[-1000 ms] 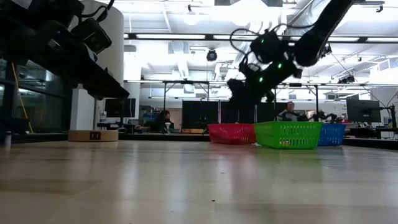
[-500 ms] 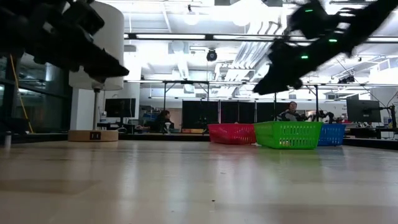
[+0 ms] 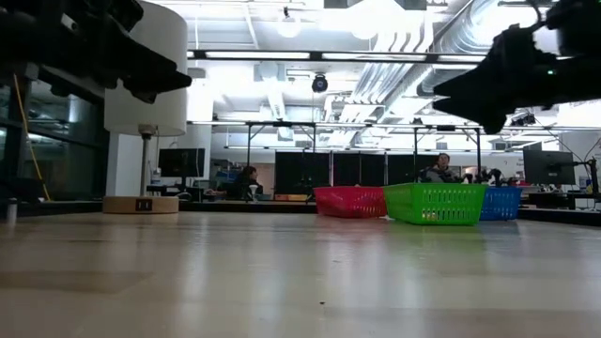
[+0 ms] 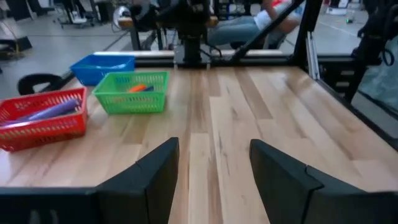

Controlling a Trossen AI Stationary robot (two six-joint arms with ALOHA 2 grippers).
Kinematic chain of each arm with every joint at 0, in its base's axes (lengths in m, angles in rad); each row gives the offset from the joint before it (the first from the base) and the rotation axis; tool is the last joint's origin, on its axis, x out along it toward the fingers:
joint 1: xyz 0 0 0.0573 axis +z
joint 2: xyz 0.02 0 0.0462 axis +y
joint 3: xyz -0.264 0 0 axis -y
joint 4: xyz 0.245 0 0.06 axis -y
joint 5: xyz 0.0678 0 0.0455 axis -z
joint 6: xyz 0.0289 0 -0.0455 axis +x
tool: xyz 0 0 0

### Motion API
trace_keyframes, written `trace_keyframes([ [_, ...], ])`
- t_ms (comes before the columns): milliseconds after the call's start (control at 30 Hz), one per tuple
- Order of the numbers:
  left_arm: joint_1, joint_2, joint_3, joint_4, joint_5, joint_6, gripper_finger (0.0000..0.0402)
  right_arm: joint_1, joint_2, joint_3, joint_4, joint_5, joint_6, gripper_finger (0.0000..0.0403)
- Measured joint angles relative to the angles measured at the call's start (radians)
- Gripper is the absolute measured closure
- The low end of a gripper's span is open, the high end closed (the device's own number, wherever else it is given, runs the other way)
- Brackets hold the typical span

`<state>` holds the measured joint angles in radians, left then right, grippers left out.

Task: Pick & Place Markers
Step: Return to Home Position

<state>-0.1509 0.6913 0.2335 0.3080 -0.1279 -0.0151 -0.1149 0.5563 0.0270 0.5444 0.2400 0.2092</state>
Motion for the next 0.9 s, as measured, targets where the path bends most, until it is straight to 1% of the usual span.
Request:
trace_keyframes([
  [67, 0.0, -0.037, 0.0, -0.016, -0.005, 0.0, 0.0206, 0.014, -0.054, -0.018, -0.019, 0.011, 0.0, 0.0198],
  [167, 0.0, -0.084, -0.007, -0.051, -0.013, 0.0, 0.0206, 0.03, -0.115, -0.015, -0.1, 0.041, -0.007, 0.0198],
  [300, 0.0, -0.193, -0.1, 0.001, -0.035, -0.009, 0.0206, 0.048, -0.16, -0.014, -0.13, 0.041, -0.025, 0.0198],
  [400, 0.0, -0.3, -0.184, 0.021, -0.047, -0.035, 0.0206, 0.056, -0.168, -0.014, -0.14, 0.041, -0.026, 0.0198],
  [467, 0.0, -0.366, -0.217, 0.023, -0.057, -0.041, 0.0206, 0.059, -0.167, -0.014, -0.148, 0.041, -0.026, 0.0198],
  [533, 0.0, -0.437, -0.214, -0.052, -0.077, -0.042, 0.0206, 0.059, -0.167, -0.014, -0.154, 0.042, -0.026, 0.0198],
  [733, 0.0, -0.602, -0.216, -0.166, -0.097, 0.003, 0.0206, 0.059, -0.164, -0.014, -0.172, 0.042, -0.026, 0.0198],
  [833, 0.0, -0.672, -0.217, -0.274, -0.108, -0.001, 0.0206, 0.059, -0.164, -0.014, -0.177, 0.04, -0.026, 0.0198],
  [900, 0.0, -0.687, -0.213, -0.274, -0.094, 0.007, 0.0206, 0.059, -0.164, -0.014, -0.193, 0.029, -0.026, 0.0198],
])
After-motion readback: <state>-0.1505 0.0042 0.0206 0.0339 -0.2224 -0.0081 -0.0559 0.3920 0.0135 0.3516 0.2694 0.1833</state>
